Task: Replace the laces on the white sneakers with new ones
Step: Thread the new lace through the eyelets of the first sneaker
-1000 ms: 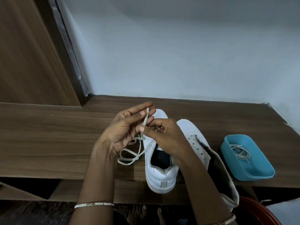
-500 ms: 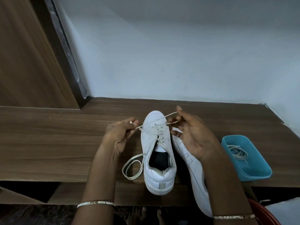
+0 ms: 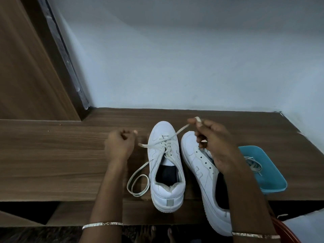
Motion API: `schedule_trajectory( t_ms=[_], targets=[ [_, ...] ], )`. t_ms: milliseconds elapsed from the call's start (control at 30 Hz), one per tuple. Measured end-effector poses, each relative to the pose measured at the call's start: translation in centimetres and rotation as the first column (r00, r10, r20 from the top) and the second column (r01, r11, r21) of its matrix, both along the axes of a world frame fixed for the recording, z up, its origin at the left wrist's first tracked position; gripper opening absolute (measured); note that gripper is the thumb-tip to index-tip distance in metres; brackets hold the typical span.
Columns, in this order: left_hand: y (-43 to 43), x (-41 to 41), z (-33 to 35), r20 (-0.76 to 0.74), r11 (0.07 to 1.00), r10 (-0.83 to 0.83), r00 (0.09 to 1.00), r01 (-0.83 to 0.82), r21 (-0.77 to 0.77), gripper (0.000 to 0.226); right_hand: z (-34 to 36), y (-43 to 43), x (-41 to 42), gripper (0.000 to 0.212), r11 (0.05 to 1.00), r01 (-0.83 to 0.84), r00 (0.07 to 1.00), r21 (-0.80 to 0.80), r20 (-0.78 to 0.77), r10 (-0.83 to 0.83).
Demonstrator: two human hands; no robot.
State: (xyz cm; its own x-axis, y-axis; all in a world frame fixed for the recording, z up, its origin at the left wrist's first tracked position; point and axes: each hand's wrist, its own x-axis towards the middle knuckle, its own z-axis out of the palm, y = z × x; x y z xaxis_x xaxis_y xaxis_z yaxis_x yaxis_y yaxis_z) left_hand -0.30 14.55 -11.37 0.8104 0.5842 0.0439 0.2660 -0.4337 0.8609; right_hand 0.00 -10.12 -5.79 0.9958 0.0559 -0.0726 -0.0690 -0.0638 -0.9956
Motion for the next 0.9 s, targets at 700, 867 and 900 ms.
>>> schedule_trajectory(
  t_ms=[700, 867, 900],
  targets=[
    [-2.6, -0.7, 3.2, 0.226, 0.688, -0.707, 0.670, 0.726, 0.002, 0.024, 0.6, 2.3, -1.1, 0.008, 0.982, -0.143, 0.984, -0.121, 0.086, 0.154],
    [-2.1, -0.7, 3.0, 0.200, 0.721, -0.680, 0.706, 0.693, 0.003, 0.005, 0.2, 1.8, -0.7, 0.009, 0.995, -0.036, 0.995, -0.089, 0.084, 0.043],
    [-2.0, -0.6, 2.9, 0.203, 0.727, -0.674, 0.710, 0.686, 0.012, 0.005, 0.1, 1.8, -0.7, 0.009, 0.995, -0.020, 0.997, -0.093, 0.076, 0.027]
  ],
)
